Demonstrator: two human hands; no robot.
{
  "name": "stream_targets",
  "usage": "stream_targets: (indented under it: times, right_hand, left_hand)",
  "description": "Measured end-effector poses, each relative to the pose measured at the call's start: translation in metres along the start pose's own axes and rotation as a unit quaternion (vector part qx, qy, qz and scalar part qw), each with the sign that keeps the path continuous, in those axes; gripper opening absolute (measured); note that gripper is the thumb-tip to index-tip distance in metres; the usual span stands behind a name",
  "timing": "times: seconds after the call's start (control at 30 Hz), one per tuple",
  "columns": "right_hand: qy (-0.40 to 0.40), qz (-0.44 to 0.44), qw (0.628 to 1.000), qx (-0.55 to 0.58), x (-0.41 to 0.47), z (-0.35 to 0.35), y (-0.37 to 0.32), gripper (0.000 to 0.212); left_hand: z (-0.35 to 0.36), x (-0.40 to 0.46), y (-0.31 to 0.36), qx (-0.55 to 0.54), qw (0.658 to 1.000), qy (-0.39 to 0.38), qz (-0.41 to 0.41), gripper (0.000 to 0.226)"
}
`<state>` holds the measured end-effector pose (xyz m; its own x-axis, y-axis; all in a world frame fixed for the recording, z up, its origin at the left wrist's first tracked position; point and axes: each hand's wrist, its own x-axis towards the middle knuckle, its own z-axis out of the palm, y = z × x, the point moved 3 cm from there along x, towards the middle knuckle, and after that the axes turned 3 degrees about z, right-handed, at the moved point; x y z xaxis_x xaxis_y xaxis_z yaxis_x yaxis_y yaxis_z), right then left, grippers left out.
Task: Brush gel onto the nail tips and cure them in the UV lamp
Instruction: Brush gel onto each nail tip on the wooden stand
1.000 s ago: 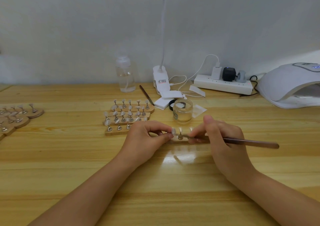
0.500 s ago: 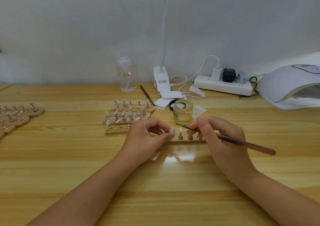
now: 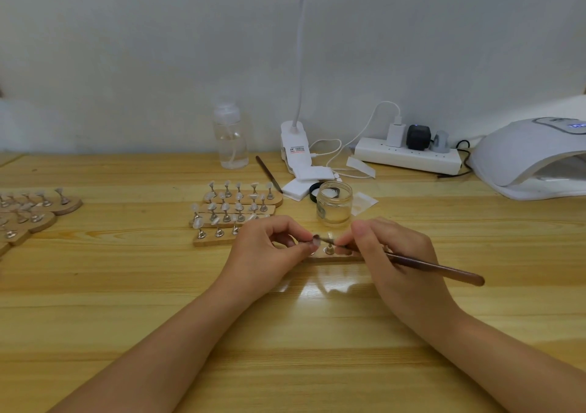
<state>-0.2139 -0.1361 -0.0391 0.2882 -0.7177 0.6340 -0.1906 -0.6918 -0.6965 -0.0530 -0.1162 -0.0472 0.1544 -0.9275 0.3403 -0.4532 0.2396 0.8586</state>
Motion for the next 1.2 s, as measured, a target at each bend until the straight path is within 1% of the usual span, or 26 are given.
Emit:
stream_targets:
  times: [0.07, 0.2, 0.33, 0.47, 0.57, 0.67, 0.73, 0.83, 0.97, 1.1, 1.2]
  right_hand:
    - [0.001, -0.004, 1.0, 0.012, -0.001, -0.0001, 0.0, 0.04]
    - [-0.007, -0.002, 1.0, -0.019, 0.0009, -0.0002, 0.0007, 0.037]
    - [-0.008, -0.011, 1.0, -0.005, -0.0011, 0.0003, 0.0003, 0.04]
    - [-0.001, -0.018, 0.999, -0.04, 0.0007, -0.0002, 0.0001, 0.037]
    - [-0.008, -0.015, 1.0, -0.024, -0.0012, 0.0008, 0.0013, 0.042]
    - [0.005, -0.023, 0.999, -0.032, -0.0008, -0.0005, 0.0003, 0.04]
    - [-0.003, -0.01, 0.999, -0.035, 0.0002, 0.0005, 0.0014, 0.04]
    - [-0.001, -0.006, 1.0, -0.018, -0.0014, 0.0013, 0.0016, 0.044]
    - [0.003, -0.028, 0.998, -0.055, -0.0002, 0.0002, -0.0003, 0.04]
    - [-0.008, -0.02, 0.999, -0.034, -0.0018, 0.0019, 0.0015, 0.045]
    - [0.006, -0.037, 0.998, -0.051, -0.0009, 0.0004, -0.0001, 0.039]
  left_hand:
    - [0.0001, 0.0, -0.0002, 0.002, 1.0, -0.002, 0.001, 0.02]
    - [-0.0003, 0.0007, -0.0013, 0.0, 1.0, -0.001, 0.001, 0.019]
    - [-0.0005, 0.0008, -0.0015, 0.006, 1.0, 0.003, 0.003, 0.021]
    - [-0.0003, 0.0007, -0.0019, 0.007, 1.0, 0.006, 0.001, 0.021]
    - [-0.0002, 0.0005, -0.0017, 0.007, 1.0, 0.008, -0.001, 0.022]
    - [-0.0004, 0.0005, -0.0017, 0.009, 1.0, 0.007, -0.005, 0.02]
    - [-0.0005, 0.0008, -0.0022, 0.008, 1.0, 0.006, -0.009, 0.019]
    - [-0.0002, 0.0005, -0.0022, 0.007, 1.0, 0.005, -0.012, 0.021]
    - [-0.0004, 0.0009, -0.0024, 0.007, 1.0, 0.008, -0.017, 0.021]
    - [-0.0002, 0.0007, -0.002, 0.007, 1.0, 0.006, -0.017, 0.023]
    - [-0.0002, 0.0007, -0.0017, 0.007, 1.0, 0.006, -0.023, 0.019]
